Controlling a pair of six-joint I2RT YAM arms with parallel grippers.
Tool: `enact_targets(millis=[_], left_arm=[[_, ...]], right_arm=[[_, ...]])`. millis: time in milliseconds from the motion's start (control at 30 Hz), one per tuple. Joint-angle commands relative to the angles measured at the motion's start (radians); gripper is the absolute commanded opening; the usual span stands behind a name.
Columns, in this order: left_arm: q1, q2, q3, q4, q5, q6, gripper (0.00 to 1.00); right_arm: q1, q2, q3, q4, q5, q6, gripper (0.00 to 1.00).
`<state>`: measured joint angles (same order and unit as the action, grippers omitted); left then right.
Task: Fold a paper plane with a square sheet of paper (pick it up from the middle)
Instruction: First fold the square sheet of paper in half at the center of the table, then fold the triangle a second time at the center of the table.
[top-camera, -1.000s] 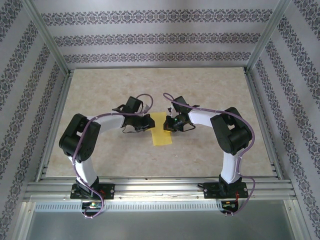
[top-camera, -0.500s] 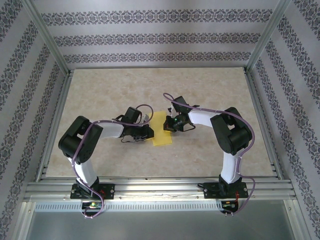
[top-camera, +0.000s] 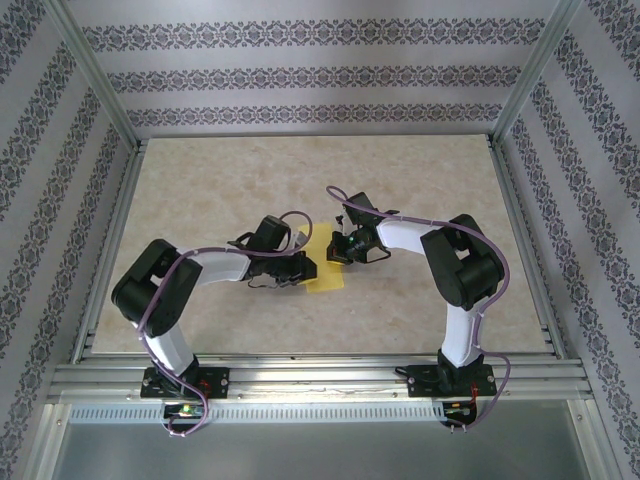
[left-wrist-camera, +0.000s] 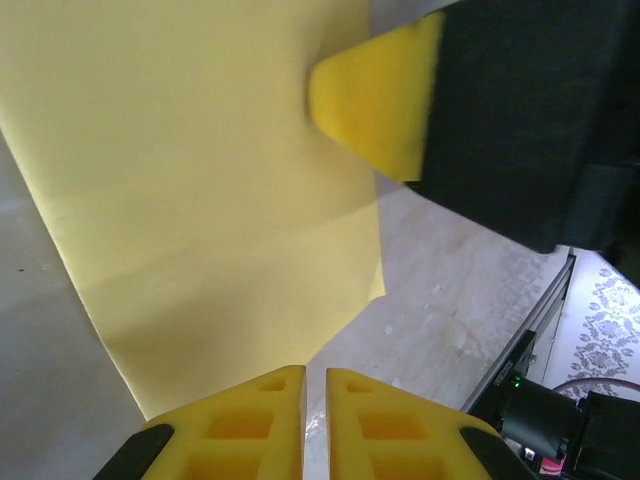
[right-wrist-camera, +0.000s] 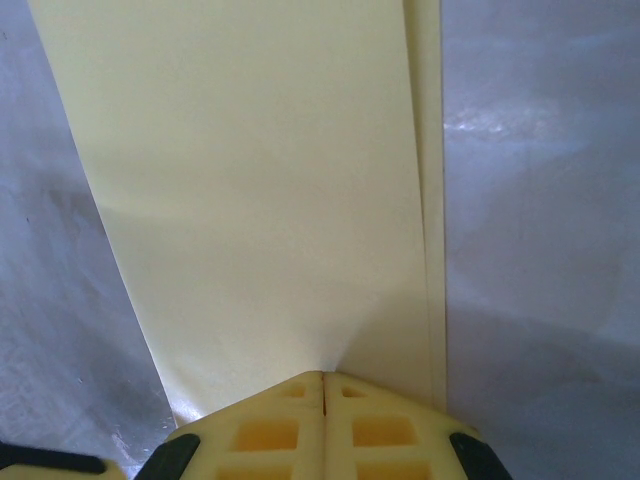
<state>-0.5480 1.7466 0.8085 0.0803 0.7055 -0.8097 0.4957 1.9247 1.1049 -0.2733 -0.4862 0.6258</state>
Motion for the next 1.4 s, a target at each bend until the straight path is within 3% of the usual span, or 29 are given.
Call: enact_targets(millis=[0,300,467,633,800,1033,1367], left_arm=[[-0.013,0.033,-0.045,0.029,0.008,-0.013,0.15],[-0.021,-0.029,-0.147,0.032,0.025,0.0,0.15],[-0.021,-0.114,-0.068,-0.09,0.031,0.083,0.16],[0.0,-0.153,0.03,-0.194,-0.085,0.142,0.16],[0.099,-0.024,0.197,-0.201,-0.068,0.135,0.16],[0.116,0.197,0.479,-0.304,-0.076,0.152,0.15],[0.125,0.286,0.496,-0.333,-0.133,0.174,0.15]], right_arm=[[0.013,0.021,-0.033,-0.098,0.083,0.008,0.0],[0.013,0.018,-0.033,-0.107,0.09,0.0,0.0],[0.012,0.022,-0.032,-0.103,0.086,0.003,0.0],[0.013,0.023,-0.02,-0.111,0.073,-0.006,0.0],[0.015,0.027,-0.011,-0.106,0.057,-0.009,0.0],[0.019,-0.024,-0.003,-0.088,0.016,-0.01,0.01],[-0.002,-0.245,-0.126,-0.046,0.016,0.046,0.15]])
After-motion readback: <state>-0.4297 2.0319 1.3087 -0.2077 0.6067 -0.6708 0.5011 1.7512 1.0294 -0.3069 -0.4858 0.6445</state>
